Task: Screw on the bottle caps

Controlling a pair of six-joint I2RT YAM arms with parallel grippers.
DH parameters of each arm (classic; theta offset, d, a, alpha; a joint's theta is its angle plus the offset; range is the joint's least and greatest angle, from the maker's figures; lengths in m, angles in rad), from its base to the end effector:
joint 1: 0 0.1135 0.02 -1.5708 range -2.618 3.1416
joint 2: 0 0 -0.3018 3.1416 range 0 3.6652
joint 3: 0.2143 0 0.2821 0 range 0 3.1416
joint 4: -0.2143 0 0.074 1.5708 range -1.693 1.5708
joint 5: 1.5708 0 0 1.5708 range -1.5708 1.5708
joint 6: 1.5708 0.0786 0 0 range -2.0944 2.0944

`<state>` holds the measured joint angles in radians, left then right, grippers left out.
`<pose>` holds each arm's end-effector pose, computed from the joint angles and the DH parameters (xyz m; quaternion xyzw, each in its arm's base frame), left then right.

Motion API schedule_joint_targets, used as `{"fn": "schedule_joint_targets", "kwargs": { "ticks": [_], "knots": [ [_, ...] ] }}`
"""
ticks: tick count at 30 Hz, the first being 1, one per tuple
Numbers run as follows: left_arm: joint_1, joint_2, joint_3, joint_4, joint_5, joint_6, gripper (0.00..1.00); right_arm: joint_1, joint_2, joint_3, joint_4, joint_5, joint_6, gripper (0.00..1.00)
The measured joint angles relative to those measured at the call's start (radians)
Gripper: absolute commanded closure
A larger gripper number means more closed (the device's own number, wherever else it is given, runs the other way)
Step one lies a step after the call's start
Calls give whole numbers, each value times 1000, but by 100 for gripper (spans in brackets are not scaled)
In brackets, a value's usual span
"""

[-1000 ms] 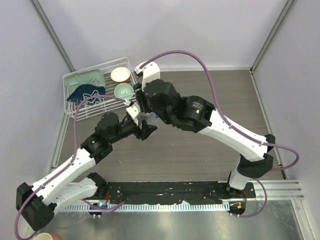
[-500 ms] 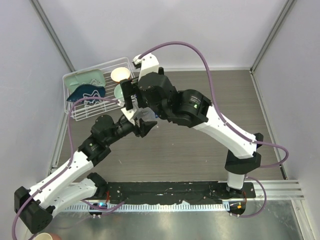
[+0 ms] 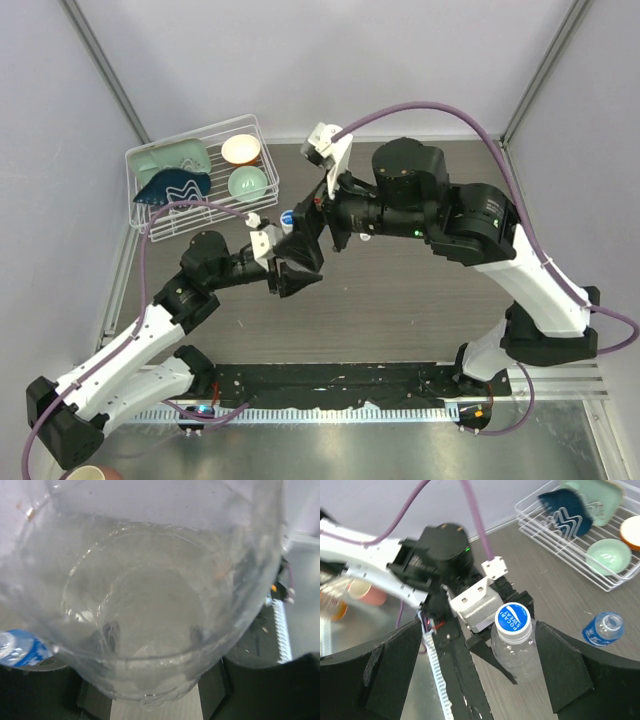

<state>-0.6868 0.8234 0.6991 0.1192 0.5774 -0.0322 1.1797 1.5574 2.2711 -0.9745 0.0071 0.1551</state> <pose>0.1550 -0.1826 0.3595 0.4086 0.5789 -0.4268 0.5619 0.1273 0.3072 0.6017 -0.3868 0.6923 0.3748 0.4802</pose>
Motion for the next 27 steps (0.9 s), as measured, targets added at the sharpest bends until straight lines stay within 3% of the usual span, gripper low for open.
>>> {"fn": "schedule_joint_targets", "kwargs": {
  "ticks": [8, 11, 12, 15, 27],
  "knots": [
    [-3, 11, 27, -211, 387, 130, 89, -54, -145, -273, 34, -301, -163, 6],
    [-7, 11, 43, -273, 483, 158, 90, -72, -184, -327, 79, -394, -202, 17],
    [-8, 12, 46, -284, 502, 164, 90, -76, -192, -333, 91, -419, -209, 27],
    [-11, 18, 52, -323, 557, 172, 91, -90, -210, -334, 137, -509, -233, 42],
    [-13, 26, 69, -367, 608, 175, 94, -108, -171, -337, 190, -634, -244, 34]
  ]
}}
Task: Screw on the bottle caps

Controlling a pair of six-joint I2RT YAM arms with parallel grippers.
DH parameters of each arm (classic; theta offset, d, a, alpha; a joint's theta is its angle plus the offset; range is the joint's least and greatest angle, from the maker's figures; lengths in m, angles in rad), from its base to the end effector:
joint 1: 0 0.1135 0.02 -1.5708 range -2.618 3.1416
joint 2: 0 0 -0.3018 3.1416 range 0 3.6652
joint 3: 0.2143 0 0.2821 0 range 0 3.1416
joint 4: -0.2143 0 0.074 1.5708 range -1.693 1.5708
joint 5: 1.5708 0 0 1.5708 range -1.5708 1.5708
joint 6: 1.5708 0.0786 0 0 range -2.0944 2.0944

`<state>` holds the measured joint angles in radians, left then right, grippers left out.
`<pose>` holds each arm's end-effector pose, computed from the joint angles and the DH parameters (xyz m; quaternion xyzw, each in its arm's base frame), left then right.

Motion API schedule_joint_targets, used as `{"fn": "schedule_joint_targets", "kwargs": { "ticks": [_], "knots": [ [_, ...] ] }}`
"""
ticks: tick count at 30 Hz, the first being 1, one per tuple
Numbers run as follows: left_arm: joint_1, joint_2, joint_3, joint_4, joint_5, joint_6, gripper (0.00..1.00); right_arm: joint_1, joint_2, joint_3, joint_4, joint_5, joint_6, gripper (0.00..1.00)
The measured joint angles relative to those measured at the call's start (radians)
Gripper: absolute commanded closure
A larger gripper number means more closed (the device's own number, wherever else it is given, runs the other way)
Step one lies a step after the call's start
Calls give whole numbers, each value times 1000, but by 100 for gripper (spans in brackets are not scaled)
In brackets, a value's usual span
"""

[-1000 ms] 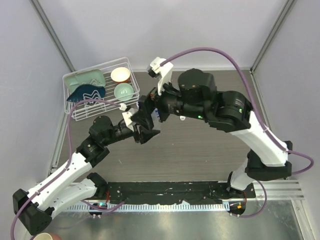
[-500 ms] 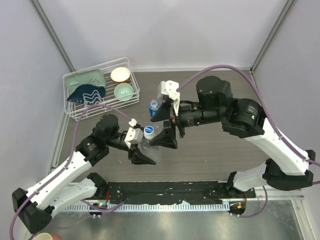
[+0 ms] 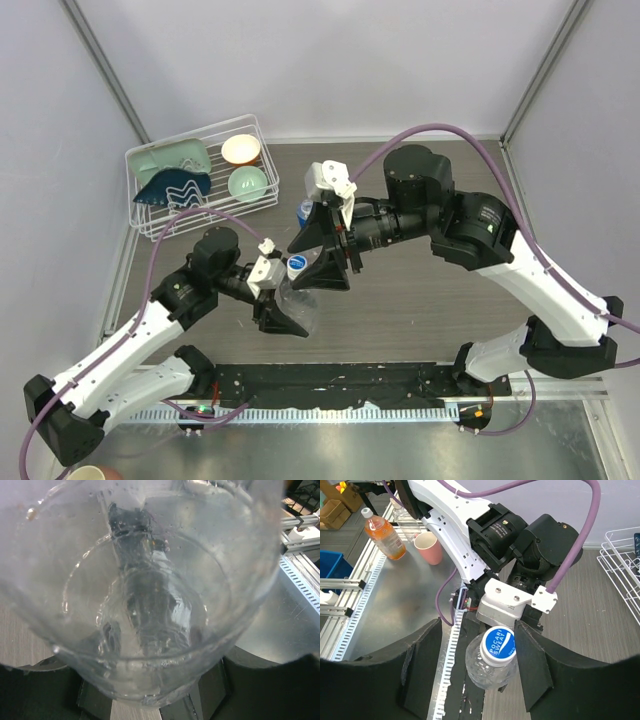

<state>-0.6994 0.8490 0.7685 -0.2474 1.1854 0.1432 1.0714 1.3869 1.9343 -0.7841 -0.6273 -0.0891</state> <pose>0.1048 -0.1833 0.3443 0.5726 0.4824 -0.5693 0.3397 0.1045 0.2879 0.5726 -0.5693 0.5204 0.4913 0.4046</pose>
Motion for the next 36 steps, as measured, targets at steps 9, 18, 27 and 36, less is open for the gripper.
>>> {"fn": "schedule_joint_targets", "kwargs": {
  "ticks": [9, 18, 27, 36],
  "knots": [
    [0, 0, 21, -2, 5, 0, 95, -35, 8, -22, 11, -19, 0, 34],
    [0, 0, 24, -5, 2, -2, 96, -63, 40, -29, 36, -62, 7, 61],
    [9, -3, 24, 8, -34, -24, 97, -79, 33, -64, 77, -95, 18, 99],
    [28, -3, 8, 83, -206, -62, 100, -87, -2, -117, 124, 73, 62, 99]
  ]
}}
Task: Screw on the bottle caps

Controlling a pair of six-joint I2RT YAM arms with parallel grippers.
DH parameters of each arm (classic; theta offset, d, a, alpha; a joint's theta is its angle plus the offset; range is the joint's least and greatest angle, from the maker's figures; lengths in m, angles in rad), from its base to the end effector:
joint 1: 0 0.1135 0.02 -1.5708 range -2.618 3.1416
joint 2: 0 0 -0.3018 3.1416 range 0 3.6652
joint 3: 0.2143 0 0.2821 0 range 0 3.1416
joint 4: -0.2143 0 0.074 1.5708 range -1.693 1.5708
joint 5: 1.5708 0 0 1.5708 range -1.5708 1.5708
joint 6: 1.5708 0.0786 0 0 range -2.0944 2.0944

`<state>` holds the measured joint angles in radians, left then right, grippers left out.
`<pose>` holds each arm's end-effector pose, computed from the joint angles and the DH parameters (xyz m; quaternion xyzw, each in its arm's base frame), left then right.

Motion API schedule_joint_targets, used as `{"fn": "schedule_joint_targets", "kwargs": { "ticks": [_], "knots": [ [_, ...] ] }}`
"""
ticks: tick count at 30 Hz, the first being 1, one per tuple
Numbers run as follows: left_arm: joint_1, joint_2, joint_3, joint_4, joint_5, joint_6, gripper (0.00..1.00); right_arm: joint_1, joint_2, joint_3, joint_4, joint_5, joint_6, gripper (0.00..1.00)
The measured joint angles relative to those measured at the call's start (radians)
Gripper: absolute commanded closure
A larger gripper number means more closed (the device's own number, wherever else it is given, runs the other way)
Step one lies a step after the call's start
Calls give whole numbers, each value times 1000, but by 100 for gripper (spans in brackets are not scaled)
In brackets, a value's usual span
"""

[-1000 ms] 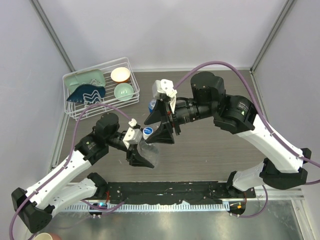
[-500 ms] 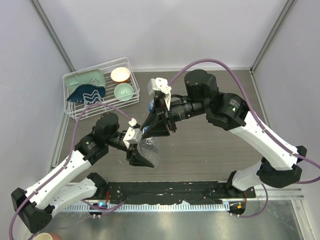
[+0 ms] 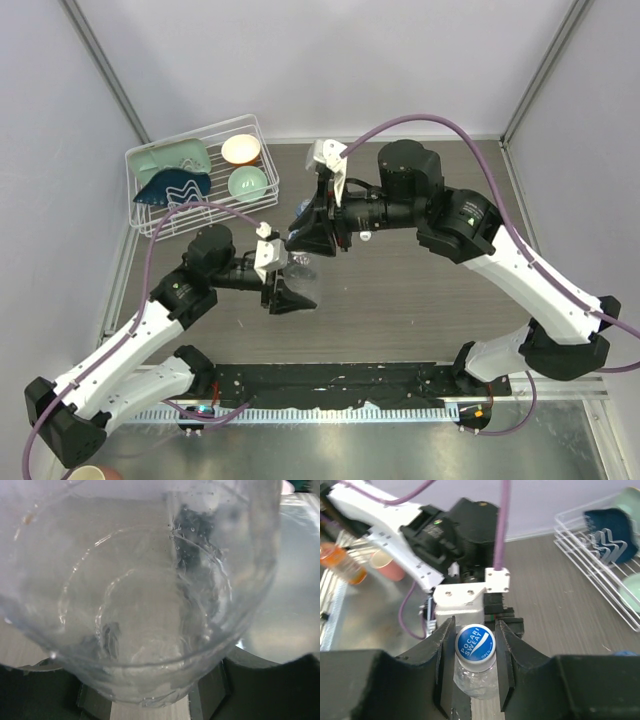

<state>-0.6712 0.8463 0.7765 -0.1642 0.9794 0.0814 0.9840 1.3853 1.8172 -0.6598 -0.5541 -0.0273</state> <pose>0.1268 -0.1840 0.3528 0.5256 0.5370 -0.5122 0.4160 0.1465 0.2950 0.5482 -0.5136 0.5764 0.4656 0.4327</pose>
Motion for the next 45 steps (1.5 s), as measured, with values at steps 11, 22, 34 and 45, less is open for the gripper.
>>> {"fn": "schedule_joint_targets", "kwargs": {
  "ticks": [11, 22, 34, 45],
  "knots": [
    [31, 0, -90, 94, -418, -79, 97, 65, 141, 87, -55, 609, 213, 99],
    [31, 0, -146, 140, -568, -47, 96, 241, 255, 155, -110, 1236, 392, 86],
    [26, -53, -158, 204, -438, 9, 97, 241, 374, 386, -182, 1212, 357, 30],
    [13, -60, -155, 149, -193, 31, 98, 231, 81, 273, -89, 804, 179, 35]
  ]
}}
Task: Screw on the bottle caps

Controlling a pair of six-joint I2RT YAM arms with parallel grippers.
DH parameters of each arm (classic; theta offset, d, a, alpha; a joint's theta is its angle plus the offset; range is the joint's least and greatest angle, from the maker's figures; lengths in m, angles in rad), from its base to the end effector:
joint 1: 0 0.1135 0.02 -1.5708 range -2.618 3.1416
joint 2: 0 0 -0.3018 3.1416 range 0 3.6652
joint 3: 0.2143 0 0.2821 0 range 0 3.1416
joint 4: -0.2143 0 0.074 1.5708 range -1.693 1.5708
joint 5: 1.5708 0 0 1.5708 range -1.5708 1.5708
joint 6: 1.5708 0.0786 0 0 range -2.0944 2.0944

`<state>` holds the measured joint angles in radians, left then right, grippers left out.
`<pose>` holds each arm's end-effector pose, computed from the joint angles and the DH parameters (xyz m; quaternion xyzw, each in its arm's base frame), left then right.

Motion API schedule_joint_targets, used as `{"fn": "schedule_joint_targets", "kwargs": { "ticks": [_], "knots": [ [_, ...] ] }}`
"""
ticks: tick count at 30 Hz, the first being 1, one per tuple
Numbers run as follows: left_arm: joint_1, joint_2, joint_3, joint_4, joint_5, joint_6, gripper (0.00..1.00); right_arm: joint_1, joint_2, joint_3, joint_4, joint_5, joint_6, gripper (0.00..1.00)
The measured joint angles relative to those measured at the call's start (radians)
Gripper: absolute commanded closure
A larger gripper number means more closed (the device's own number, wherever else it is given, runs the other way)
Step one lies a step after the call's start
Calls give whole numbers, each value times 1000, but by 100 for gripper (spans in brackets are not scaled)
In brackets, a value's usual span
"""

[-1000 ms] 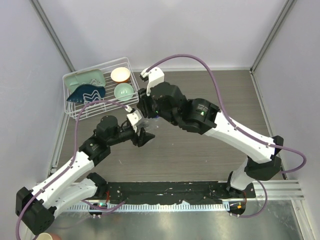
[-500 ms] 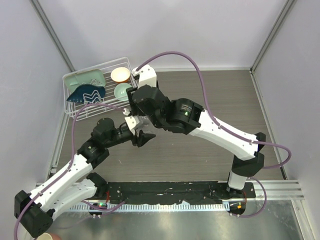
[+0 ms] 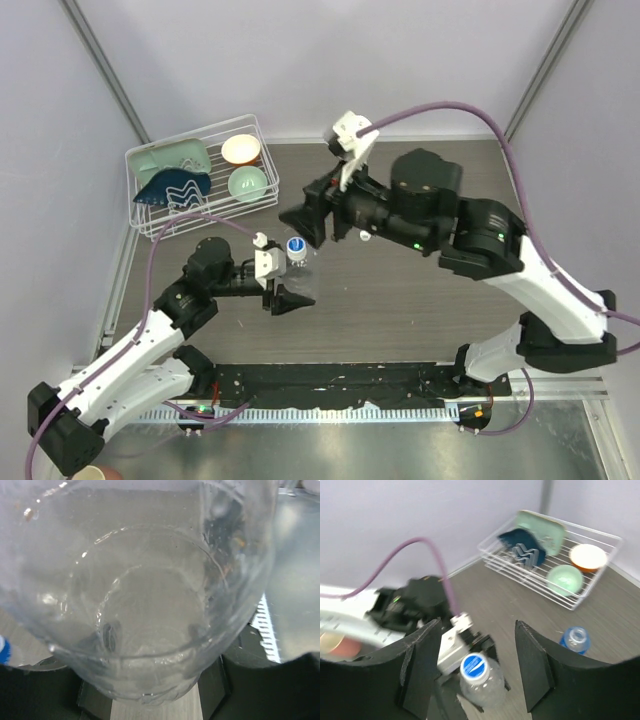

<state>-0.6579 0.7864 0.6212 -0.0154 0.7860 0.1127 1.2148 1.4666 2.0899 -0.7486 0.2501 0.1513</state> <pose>0.1369 -0.1761 0.3177 0.4939 0.5652 -0.4425 0.4906 0.1320 0.2991 0.6045 -0.3062 0.6832 0.3417 0.5681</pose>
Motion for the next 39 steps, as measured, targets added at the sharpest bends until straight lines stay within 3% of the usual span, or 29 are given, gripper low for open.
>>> {"fn": "schedule_joint_targets", "kwargs": {
  "ticks": [5, 14, 39],
  "knots": [
    [0, 12, 32, -74, 140, 4, 99, -5, -121, -115, 8, -289, -101, 34],
    [0, 25, 116, -214, 319, 50, 100, -37, -91, -160, -47, -612, -212, 41],
    [0, 37, 146, -277, 364, 56, 100, -145, -89, -206, -45, -748, -257, 55]
  ]
}}
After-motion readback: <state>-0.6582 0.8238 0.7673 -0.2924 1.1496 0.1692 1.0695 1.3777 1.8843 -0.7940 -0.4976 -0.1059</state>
